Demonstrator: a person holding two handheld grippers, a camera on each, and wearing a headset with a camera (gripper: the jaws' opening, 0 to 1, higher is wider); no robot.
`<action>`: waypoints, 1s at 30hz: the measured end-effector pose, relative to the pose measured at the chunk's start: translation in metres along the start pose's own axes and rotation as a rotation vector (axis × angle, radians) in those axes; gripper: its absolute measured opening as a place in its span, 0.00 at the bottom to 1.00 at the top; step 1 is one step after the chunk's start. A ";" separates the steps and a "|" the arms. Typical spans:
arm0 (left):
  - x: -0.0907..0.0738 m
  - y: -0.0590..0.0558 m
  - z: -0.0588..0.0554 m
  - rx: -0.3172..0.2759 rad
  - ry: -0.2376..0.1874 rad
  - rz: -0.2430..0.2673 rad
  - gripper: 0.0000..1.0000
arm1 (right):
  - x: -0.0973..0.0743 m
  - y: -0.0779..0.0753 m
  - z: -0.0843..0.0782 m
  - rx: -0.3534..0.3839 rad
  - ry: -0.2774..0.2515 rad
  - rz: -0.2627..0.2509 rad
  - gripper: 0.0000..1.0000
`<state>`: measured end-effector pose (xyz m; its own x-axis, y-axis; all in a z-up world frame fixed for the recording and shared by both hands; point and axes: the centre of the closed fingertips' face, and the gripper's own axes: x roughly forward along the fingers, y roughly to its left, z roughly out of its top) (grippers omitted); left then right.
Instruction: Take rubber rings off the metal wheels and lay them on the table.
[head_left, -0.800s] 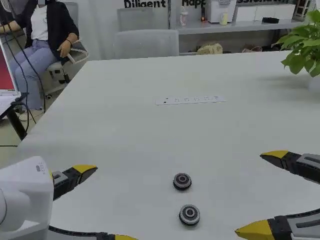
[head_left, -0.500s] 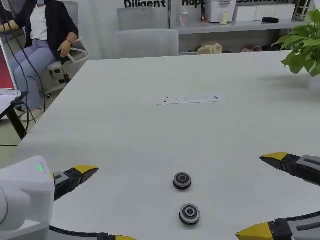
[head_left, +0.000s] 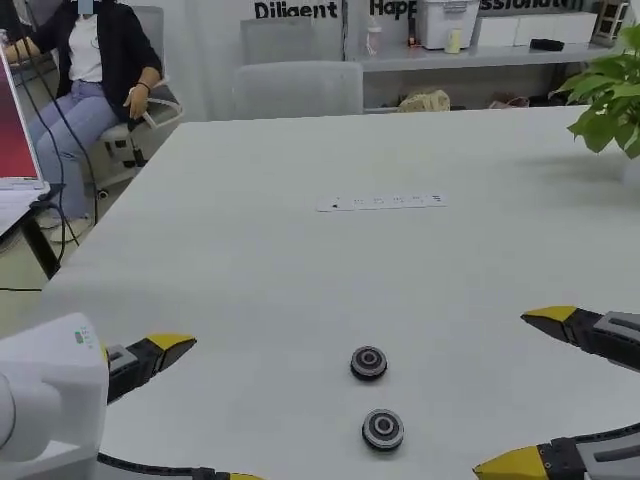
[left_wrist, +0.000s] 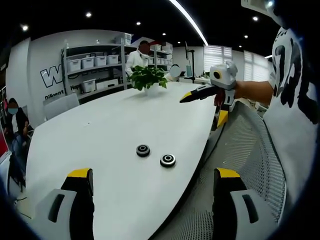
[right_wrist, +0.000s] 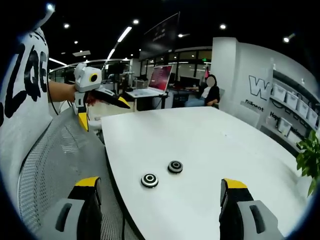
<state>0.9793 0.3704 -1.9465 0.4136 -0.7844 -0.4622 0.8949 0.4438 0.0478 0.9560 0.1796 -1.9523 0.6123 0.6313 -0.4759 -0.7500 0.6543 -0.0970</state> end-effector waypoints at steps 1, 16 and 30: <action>0.000 0.000 -0.001 0.000 0.002 -0.001 0.99 | 0.000 0.000 0.000 0.000 0.001 0.000 0.99; 0.006 -0.003 -0.006 -0.004 0.018 -0.022 0.99 | -0.002 0.000 -0.009 0.019 0.002 -0.007 0.99; 0.009 -0.003 -0.005 0.012 0.015 -0.043 0.98 | 0.001 0.004 -0.013 0.021 0.008 -0.003 0.99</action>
<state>0.9799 0.3644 -1.9555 0.3727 -0.7958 -0.4772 0.9136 0.4049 0.0384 0.9500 0.1777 -1.9641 0.6125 0.6259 -0.4828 -0.7427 0.6647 -0.0806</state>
